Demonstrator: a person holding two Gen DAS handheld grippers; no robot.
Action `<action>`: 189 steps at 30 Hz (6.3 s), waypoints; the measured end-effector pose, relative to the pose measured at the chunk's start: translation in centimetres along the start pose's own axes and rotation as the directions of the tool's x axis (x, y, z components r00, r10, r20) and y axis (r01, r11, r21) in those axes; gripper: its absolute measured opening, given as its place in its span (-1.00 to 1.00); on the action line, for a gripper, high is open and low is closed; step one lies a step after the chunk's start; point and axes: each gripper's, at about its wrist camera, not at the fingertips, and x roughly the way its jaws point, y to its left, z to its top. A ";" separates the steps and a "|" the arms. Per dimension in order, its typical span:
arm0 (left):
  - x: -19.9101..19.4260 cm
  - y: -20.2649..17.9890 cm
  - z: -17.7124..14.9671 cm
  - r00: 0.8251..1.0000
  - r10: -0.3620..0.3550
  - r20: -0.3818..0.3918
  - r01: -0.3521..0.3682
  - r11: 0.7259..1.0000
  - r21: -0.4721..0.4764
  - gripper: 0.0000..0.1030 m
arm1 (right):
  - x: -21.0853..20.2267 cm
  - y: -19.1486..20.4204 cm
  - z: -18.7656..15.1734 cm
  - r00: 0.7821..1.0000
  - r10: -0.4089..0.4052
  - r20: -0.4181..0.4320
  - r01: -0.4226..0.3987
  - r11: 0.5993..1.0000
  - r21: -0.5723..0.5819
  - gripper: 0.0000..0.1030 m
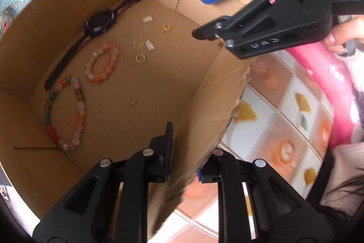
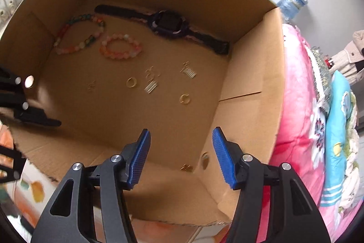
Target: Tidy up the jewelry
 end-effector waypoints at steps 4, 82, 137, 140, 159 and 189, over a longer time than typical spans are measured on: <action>-1.8 -1.5 -3.4 1.000 -0.004 0.009 0.004 1.000 -0.002 -0.69 | -2.5 1.7 -3.1 0.994 0.113 0.012 -0.113 0.994 0.011 0.16; -9.1 -4.8 -12.1 0.833 0.501 0.236 -0.325 0.787 -0.524 0.53 | -9.5 8.2 -13.6 0.910 0.084 0.407 -0.184 0.959 0.215 0.90; -9.2 -4.4 -12.1 0.843 0.487 0.228 -0.318 0.793 -0.520 0.54 | -9.4 8.0 -13.0 0.925 0.093 0.369 -0.185 0.957 0.223 0.90; -9.2 -4.4 -12.1 0.842 0.488 0.229 -0.318 0.793 -0.519 0.54 | -9.4 8.0 -13.1 0.925 0.093 0.370 -0.185 0.957 0.223 0.90; -9.2 -4.5 -12.2 0.840 0.492 0.228 -0.319 0.789 -0.525 0.54 | -9.3 7.9 -12.9 0.926 0.098 0.363 -0.190 0.955 0.227 0.90; -9.1 -4.5 -12.0 0.842 0.492 0.221 -0.322 0.787 -0.526 0.55 | -9.1 7.8 -12.7 0.928 0.104 0.358 -0.192 0.956 0.221 0.90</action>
